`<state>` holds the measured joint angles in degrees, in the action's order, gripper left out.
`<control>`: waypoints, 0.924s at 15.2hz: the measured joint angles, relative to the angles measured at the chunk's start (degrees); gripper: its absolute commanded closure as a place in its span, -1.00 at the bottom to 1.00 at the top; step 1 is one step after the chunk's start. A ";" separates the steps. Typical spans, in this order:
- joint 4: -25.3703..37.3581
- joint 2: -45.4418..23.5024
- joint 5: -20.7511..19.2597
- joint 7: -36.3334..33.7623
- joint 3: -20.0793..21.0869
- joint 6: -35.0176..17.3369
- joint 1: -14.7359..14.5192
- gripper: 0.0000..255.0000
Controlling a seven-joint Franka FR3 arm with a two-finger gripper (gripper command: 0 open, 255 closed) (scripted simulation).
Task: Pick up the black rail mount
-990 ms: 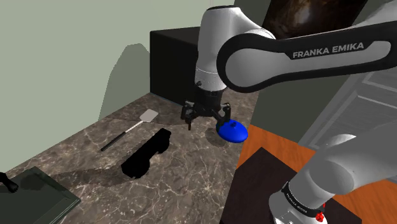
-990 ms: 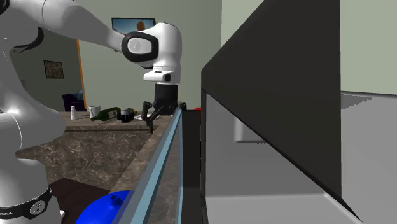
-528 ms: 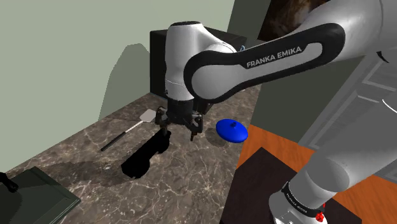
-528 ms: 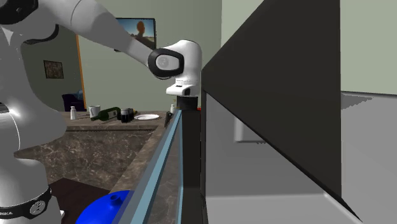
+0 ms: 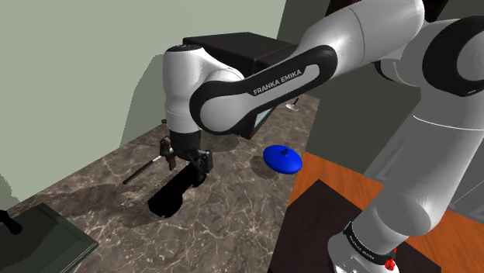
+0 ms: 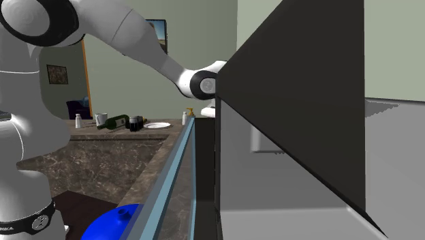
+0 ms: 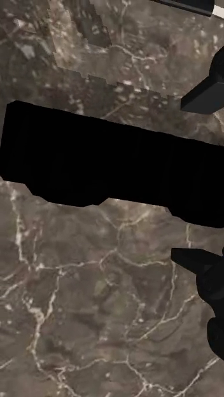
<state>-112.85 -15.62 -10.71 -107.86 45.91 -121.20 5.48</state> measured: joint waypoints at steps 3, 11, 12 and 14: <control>0.35 -2.41 -1.96 -1.87 -0.95 -1.45 -1.15 -1.00; -0.82 -4.47 -3.87 -3.10 -1.96 -4.21 -1.96 1.00; -0.83 -4.46 -3.87 -3.11 -1.96 -4.23 -1.96 1.00; -0.81 -4.48 -3.88 -3.12 -1.96 -4.24 -1.97 1.00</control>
<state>-113.66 -20.10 -14.59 -110.98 43.95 -125.45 3.50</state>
